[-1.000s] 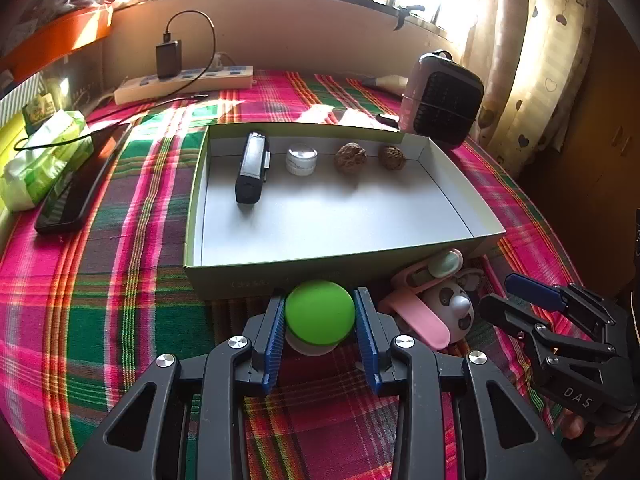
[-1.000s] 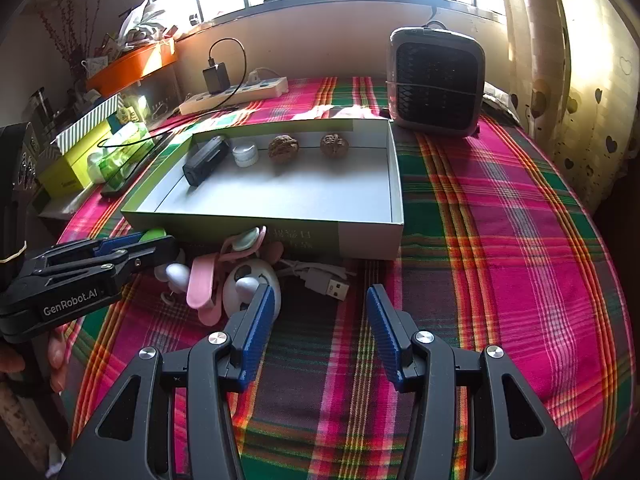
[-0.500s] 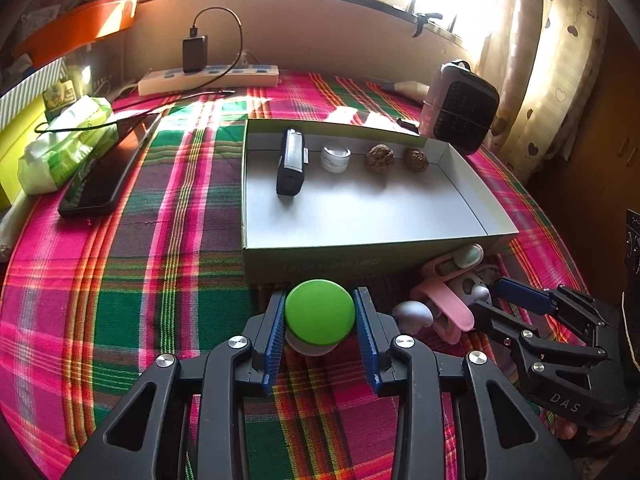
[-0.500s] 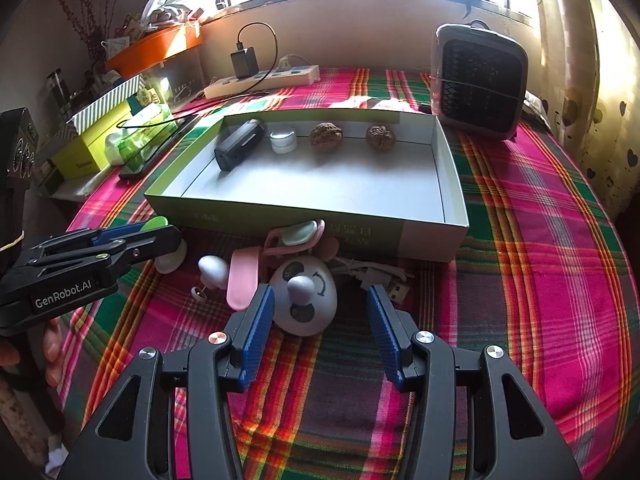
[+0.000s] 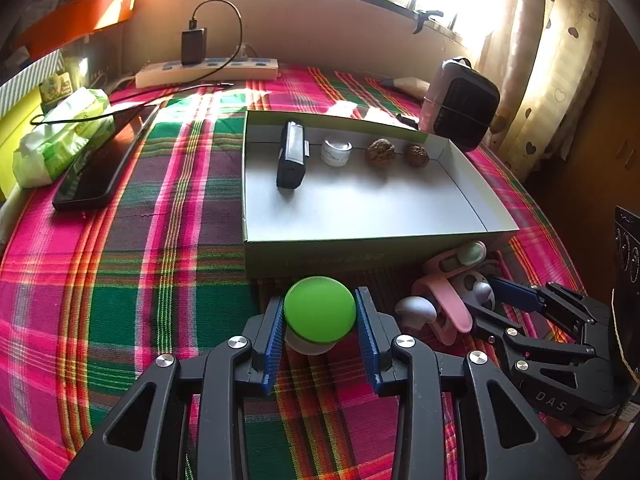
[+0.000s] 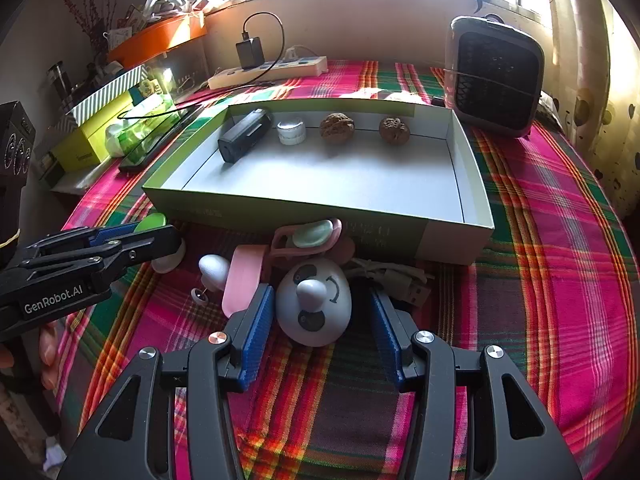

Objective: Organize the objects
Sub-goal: 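Close the left tool on the green-topped object while the right tool grasps the white round toy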

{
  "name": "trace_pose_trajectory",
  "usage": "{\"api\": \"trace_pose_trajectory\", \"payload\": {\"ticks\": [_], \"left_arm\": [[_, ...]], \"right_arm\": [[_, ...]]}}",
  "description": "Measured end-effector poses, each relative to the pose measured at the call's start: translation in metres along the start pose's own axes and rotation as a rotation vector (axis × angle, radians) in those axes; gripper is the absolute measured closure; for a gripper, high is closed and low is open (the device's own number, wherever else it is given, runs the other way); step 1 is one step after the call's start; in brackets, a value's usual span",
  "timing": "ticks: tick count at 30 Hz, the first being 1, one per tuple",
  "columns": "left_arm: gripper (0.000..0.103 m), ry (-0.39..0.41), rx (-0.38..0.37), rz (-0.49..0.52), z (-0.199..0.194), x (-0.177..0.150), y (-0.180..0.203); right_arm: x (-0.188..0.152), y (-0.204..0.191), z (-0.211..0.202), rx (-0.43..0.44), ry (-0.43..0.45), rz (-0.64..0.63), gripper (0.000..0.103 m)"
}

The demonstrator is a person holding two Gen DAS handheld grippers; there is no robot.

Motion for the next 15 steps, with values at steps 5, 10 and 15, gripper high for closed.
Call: {"api": "trace_pose_trajectory", "payload": {"ticks": [5, 10, 15], "left_arm": [[0.071, -0.011, 0.007, 0.000, 0.0025, -0.0020, 0.0001], [0.071, -0.012, 0.007, 0.002, 0.0024, -0.0023, 0.0001], [0.072, -0.012, 0.007, -0.001, 0.0025, -0.0019, 0.0004]], "right_arm": [[-0.0004, 0.0013, -0.0009, 0.008, 0.004, 0.005, 0.057], [-0.0005, 0.0019, -0.0016, 0.014, 0.008, 0.008, 0.064], [-0.0007, 0.0023, -0.0035, 0.021, 0.020, 0.014, 0.066]]}}
Point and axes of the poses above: each gripper's, at about its wrist camera, not at the fingertips, and z roughly the way its jaws point, y to its right, x to its top, the point moved 1 cm from there along z, roughly the way its jaws point, and after that the axes turned 3 degrees about x, right-handed, at the moved point
